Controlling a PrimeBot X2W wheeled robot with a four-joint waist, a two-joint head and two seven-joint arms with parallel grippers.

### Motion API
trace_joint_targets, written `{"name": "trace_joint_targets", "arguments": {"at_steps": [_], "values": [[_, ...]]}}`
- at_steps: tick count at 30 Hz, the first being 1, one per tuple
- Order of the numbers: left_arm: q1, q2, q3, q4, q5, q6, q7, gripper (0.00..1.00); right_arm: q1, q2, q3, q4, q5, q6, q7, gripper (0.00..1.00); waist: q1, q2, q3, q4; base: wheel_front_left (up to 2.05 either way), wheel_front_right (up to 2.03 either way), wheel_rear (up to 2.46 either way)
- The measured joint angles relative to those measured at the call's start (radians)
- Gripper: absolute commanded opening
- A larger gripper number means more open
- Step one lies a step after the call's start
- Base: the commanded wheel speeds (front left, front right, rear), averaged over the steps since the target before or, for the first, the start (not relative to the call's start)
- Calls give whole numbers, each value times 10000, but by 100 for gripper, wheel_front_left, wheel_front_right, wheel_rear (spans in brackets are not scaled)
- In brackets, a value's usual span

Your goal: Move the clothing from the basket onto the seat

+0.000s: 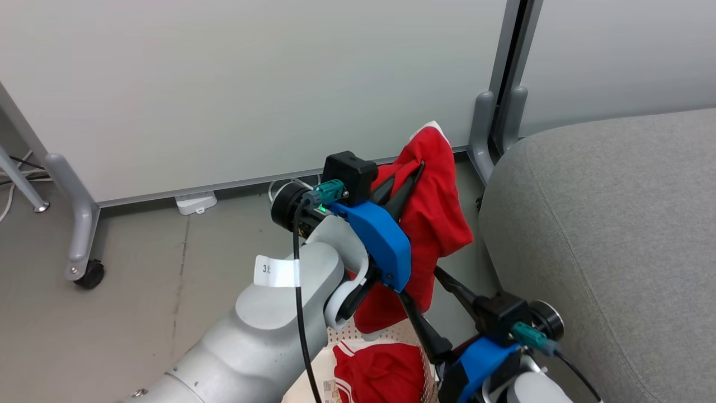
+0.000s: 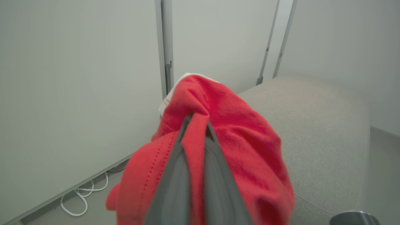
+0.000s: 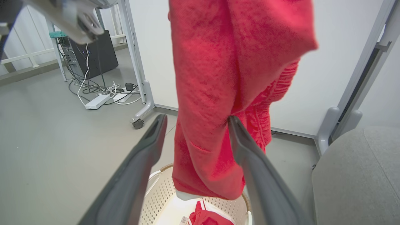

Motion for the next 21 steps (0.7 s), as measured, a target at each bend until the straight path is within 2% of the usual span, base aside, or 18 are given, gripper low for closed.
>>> {"name": "trace_joint_targets", "arguments": {"at_steps": [9, 17, 18, 19, 20, 21], "values": [[-142, 2, -571, -71, -489, 63, -65, 0, -1523, 2, 546, 1900, 955, 0, -192, 100, 0, 0, 64, 184, 0, 0, 0], [-269, 2, -943, -21, -830, 165, -196, 0, -2389, 0, 968, 3009, 1682, 0, -639, 100, -1, -1, 79, 214, 0, 0, 0], [-289, 2, -982, -6, -859, 190, -222, 0, -2448, 2, 1037, 3112, 1755, 0, -708, 81, 0, 0, 80, 201, 0, 0, 0], [-304, 2, -1016, 10, -894, 192, -240, 0, -2497, 2, 1074, 3219, 1871, 0, -711, 45, 0, 0, 78, 187, 0, 0, 0], [-317, 2, -1062, 27, -938, 192, -255, 0, -2533, 2, 1095, 3321, 1960, 0, -732, 45, 0, 0, 71, 172, 0, 0, 0], [-334, 4, -1104, 46, -961, 194, -282, 0, -2564, 2, 1124, 3402, 2011, 0, -767, 27, 0, 0, 65, 152, 0, 0, 0]]}}
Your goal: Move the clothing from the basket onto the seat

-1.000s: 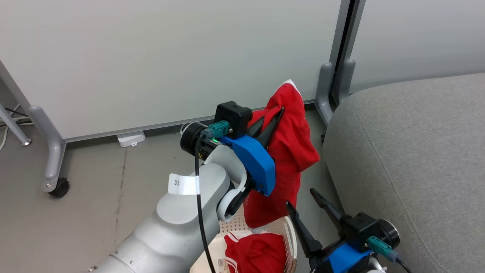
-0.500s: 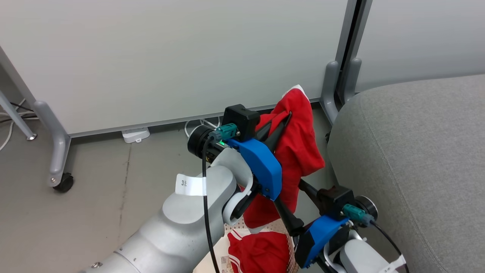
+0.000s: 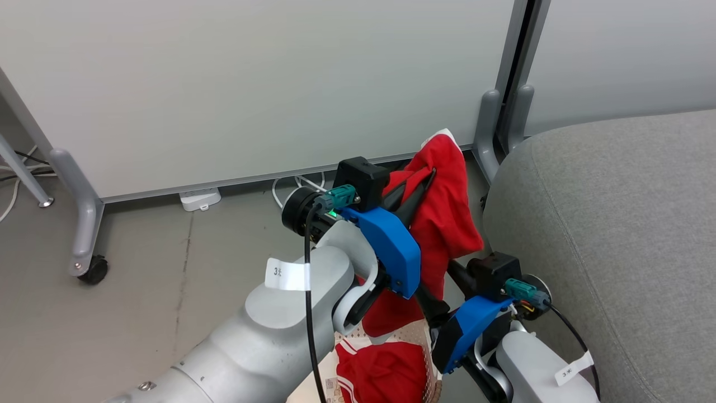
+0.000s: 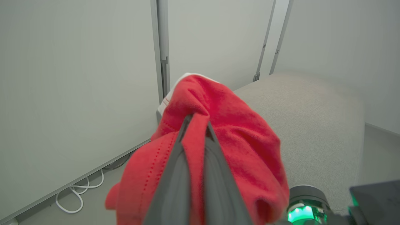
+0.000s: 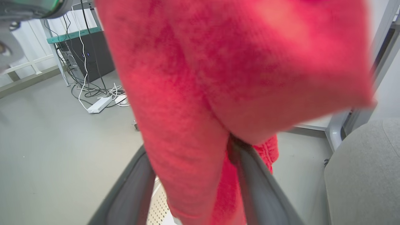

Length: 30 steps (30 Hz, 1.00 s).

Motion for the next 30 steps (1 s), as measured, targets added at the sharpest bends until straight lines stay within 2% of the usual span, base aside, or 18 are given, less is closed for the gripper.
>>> {"name": "trace_joint_targets", "arguments": {"at_steps": [1, 11, 26, 27, 28, 29, 30], "values": [[-14, -2, -33, 17, -52, 4, -27, 0, -25, -6, 44, 69, 67, 0, -36, 0, 0, 0, -6, -20, 0, 0, 0], [-68, -2, -332, 236, -376, 8, -176, 0, -114, -4, 198, 295, 523, 0, -157, 0, 0, 0, -85, -184, 0, 0, 0], [-203, -2, -717, 428, -748, 84, -391, 0, -49, -2, 96, 84, 408, 0, -163, 0, 0, 0, -135, -267, 0, 0, 0], [-213, -4, -757, 447, -777, 88, -403, 12, -28, -2, 119, 75, 408, 0, -163, 0, 0, 0, -129, -274, 0, 0, 0], [-213, -4, -777, 454, -807, 96, -424, 38, -26, -2, 125, 69, 408, 0, -163, 0, 0, 0, -128, -275, 0, 0, 0], [-219, -2, -784, 458, -817, 105, -477, 75, -20, -2, 130, 63, 408, 0, -163, 0, 0, 0, -125, -278, 0, 0, 0], [-234, -2, -786, 462, -817, 119, -527, 100, -12, -2, 136, 58, 410, 0, -163, 0, 0, 0, -123, -282, 0, 0, 0]]}}
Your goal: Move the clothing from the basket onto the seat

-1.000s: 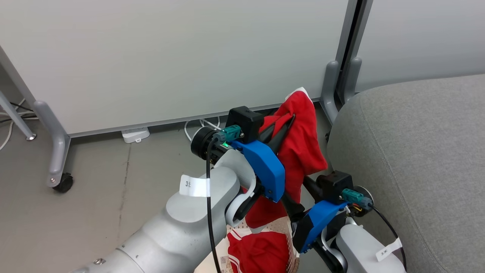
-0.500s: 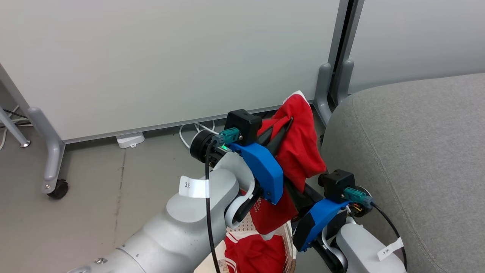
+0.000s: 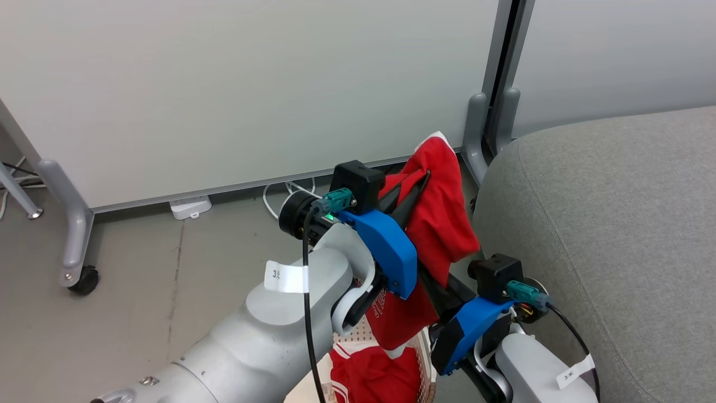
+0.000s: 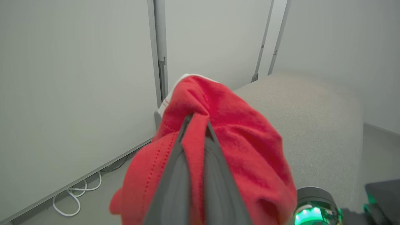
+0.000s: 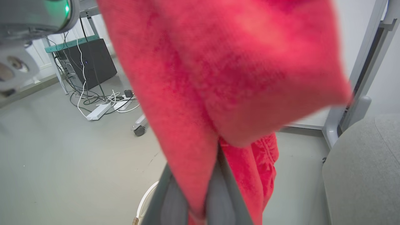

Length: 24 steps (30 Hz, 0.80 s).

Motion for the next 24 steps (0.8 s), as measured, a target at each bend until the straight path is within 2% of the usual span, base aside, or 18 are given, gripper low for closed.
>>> {"name": "trace_joint_targets", "arguments": {"at_steps": [17, 21, 24], "values": [[-59, 4, 142, 422, 31, 52, -439, 100, 21, 0, -102, -42, -13, 0, -2, 0, 0, 0, 68, -54, 0, 0, 0], [261, 134, 489, 401, 282, 59, -506, 100, 24, 0, -201, -100, -92, 0, -2, 0, 0, 0, 84, -40, 0, 0, 0], [962, 458, 1643, -403, 1066, 159, -518, 100, 82, 0, -410, -130, -201, 0, -2, 0, 0, 0, 134, -8, 0, 0, 0]]}}
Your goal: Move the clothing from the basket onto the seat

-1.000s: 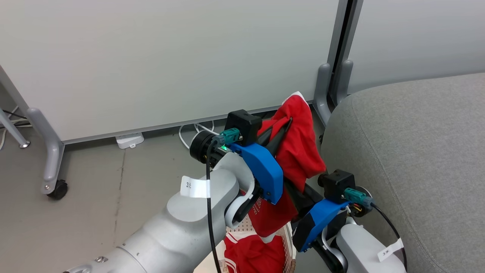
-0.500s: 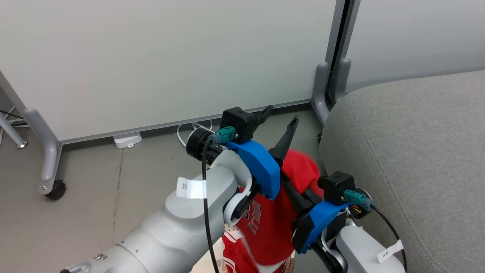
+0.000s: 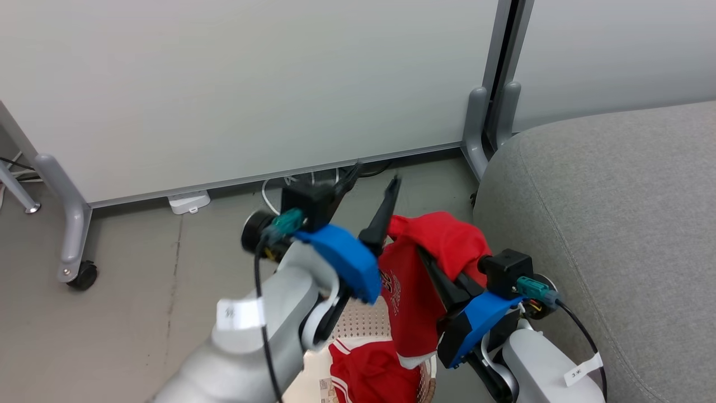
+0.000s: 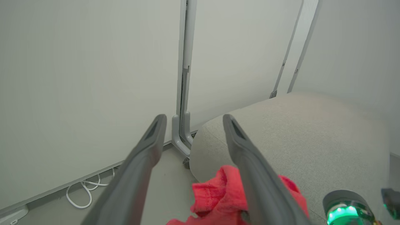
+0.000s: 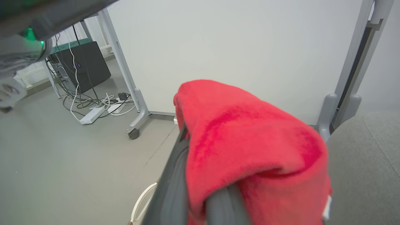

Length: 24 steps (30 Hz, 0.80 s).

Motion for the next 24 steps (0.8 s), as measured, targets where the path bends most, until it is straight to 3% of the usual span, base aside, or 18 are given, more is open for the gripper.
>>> {"name": "trace_joint_targets", "arguments": {"at_steps": [13, 24], "values": [[4183, 888, 3831, -2416, 3298, 159, -8, 100, 160, 0, -255, -253, -244, 0, -6, 0, 0, 0, 107, -20, 0, 0, 0], [6297, 794, 6295, -3655, 5139, -305, -8, 100, 305, 0, -401, -500, -428, 0, -8, 0, 0, 0, 279, -181, 0, 0, 0]]}}
